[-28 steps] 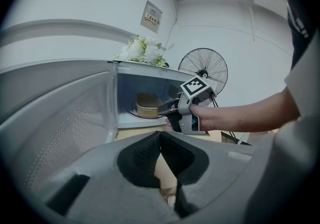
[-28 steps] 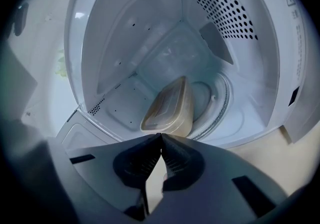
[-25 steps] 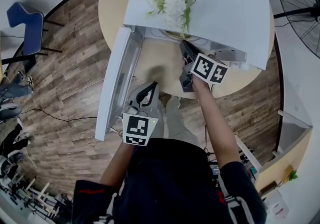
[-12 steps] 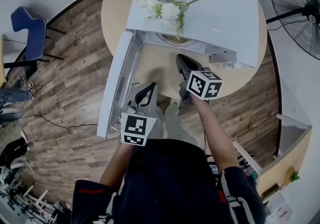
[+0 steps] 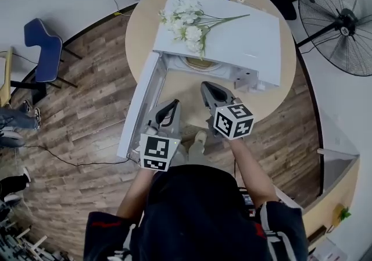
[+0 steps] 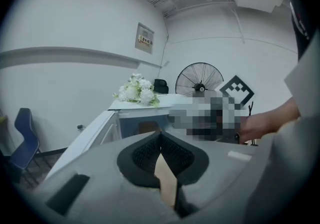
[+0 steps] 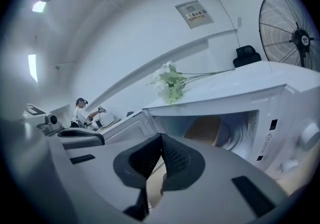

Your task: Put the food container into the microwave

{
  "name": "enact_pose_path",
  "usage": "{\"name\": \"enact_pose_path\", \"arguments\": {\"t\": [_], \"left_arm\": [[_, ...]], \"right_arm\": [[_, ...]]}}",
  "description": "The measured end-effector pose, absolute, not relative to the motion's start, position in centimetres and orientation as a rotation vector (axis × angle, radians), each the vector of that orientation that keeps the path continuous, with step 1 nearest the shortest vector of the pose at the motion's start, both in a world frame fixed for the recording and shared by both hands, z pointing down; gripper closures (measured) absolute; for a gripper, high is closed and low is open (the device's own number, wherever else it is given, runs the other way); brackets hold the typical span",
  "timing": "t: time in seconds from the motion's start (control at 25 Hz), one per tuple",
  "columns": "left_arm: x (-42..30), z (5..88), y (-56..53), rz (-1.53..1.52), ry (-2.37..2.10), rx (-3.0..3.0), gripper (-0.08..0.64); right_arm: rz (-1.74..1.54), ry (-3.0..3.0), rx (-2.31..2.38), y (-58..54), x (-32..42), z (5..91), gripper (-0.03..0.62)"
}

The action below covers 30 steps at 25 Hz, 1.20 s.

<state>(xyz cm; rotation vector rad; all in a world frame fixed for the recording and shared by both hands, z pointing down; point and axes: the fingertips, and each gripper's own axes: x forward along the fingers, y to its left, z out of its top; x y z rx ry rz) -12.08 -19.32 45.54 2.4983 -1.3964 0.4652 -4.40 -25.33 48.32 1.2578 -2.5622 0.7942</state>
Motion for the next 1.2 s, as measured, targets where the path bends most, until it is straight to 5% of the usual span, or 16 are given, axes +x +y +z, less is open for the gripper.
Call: {"name": "enact_pose_path", "arguments": {"t": [1.2], "left_arm": [[-15.2,31.2,-20.0,0.235,-1.696,2.700,0.545]], "right_arm": [[0.309,-2.839,1.349,-21.9,-3.6,31.7,0.581]]}}
